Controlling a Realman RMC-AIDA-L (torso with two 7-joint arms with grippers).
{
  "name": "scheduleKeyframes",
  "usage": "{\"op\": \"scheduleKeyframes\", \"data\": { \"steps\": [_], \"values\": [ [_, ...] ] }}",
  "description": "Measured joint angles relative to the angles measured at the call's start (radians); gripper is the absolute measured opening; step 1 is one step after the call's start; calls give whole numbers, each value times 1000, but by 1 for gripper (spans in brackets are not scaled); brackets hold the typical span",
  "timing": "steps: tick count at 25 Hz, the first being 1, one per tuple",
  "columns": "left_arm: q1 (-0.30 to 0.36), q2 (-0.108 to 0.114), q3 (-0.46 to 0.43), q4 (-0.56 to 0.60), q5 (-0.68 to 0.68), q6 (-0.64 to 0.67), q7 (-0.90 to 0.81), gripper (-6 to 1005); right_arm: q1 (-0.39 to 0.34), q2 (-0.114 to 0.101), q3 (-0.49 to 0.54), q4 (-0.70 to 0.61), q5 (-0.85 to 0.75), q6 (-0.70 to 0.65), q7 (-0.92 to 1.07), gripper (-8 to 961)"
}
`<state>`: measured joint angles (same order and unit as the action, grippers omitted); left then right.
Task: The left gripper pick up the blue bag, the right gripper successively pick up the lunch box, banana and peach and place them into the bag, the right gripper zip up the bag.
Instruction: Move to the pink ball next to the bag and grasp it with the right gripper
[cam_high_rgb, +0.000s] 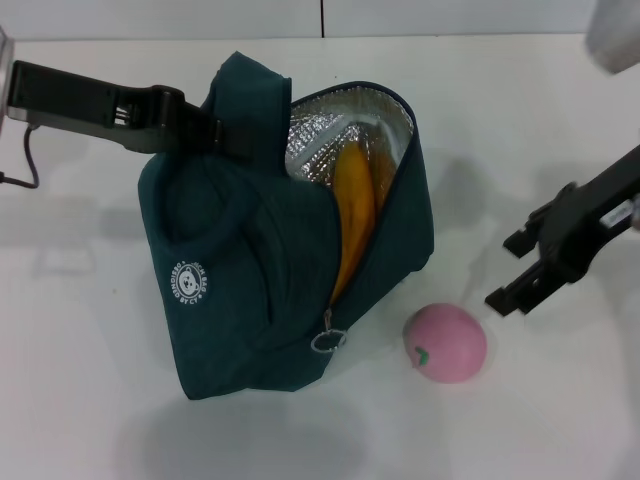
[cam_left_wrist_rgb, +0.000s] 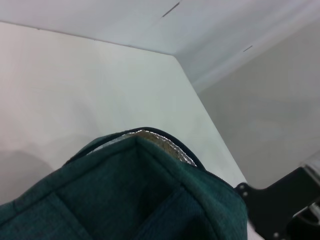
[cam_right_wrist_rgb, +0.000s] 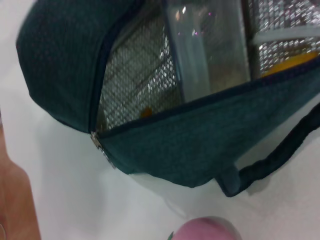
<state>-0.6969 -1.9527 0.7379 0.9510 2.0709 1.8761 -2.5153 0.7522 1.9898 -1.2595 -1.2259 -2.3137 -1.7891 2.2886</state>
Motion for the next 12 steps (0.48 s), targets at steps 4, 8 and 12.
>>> {"op": "scheduleKeyframes", "data": {
  "steps": [4,8,12],
  "values": [
    [-3,0,0,0,0,0,-1,44,26,24,-86,42,-36,44,-1,873],
    [-7,0,0,0,0,0,-2,44,42,29,-182,65,-38,98,4,873],
    [-9,1,0,0,0,0,-2,44,45,32,-208,67,-28,118,5,873]
  ]
}}
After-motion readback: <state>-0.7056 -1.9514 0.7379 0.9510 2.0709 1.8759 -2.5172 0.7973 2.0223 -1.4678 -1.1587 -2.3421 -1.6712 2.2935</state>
